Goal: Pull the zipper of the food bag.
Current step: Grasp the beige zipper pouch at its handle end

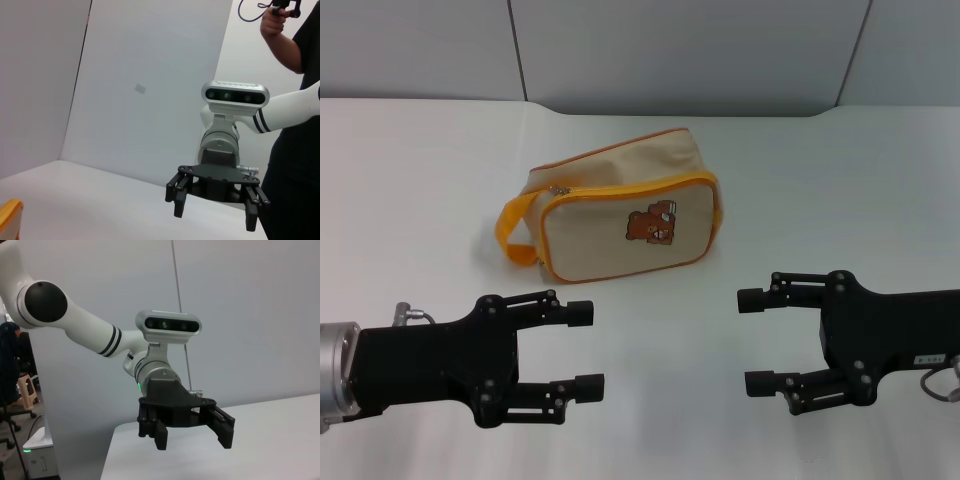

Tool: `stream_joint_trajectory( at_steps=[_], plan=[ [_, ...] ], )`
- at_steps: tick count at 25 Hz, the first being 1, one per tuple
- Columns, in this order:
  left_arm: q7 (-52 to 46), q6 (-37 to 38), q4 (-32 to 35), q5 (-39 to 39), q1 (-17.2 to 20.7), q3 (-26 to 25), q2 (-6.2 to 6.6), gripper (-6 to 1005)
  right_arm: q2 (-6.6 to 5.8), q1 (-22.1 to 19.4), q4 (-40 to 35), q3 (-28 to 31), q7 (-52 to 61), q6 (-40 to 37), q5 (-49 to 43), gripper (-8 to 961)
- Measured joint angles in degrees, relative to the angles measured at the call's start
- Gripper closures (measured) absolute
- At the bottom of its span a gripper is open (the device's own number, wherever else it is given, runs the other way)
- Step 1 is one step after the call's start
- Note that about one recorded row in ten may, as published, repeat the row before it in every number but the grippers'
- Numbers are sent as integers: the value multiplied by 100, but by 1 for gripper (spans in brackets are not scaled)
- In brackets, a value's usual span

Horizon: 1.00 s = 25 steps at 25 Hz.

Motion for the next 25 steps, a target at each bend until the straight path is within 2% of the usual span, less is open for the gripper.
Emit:
stream_joint_trajectory(
  at_steps=[15,21,22,25],
  plan=[
    [28,11,3,-13,28,-29,-25,213,35,-3,5,0,-15,-16,-2,139],
    [204,-545,2,-106,135,-475,-131,218,35,-3,5,18,-18,-17,-2,138],
    [500,-1050,-12,-115,190,-984,-266,219,35,-3,5,30,-19,-11,-2,138],
    [677,-1357,-73,-121,192,-1192,-308,222,35,-2,5,35,-19,-1,-2,138]
  ],
)
